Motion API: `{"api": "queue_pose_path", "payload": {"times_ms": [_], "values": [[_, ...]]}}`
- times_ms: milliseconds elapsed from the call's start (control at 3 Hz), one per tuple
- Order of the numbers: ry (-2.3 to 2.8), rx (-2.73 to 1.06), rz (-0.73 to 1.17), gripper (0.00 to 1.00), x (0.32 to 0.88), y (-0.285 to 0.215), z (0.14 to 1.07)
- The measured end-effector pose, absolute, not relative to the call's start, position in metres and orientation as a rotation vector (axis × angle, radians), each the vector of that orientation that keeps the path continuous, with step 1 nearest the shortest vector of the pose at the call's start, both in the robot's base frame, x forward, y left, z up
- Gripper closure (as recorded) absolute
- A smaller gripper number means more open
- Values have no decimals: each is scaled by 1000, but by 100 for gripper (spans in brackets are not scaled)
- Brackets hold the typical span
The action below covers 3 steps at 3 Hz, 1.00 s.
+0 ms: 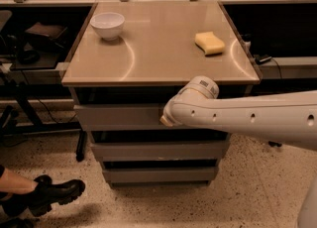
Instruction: Open top drawer
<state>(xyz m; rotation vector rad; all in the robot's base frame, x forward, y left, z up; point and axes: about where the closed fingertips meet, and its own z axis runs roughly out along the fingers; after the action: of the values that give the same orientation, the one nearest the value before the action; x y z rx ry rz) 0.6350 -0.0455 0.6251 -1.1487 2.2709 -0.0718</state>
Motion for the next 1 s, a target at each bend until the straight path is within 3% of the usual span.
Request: {"api": "queue_pose_path", "payload": {"times_ms": [333,667,1000], "values": [[2271,-1149,-72,89,635,-46,633],[2273,-1151,-75,100,628,-46,639],[2273,-1151,-75,100,628,-46,639]]}}
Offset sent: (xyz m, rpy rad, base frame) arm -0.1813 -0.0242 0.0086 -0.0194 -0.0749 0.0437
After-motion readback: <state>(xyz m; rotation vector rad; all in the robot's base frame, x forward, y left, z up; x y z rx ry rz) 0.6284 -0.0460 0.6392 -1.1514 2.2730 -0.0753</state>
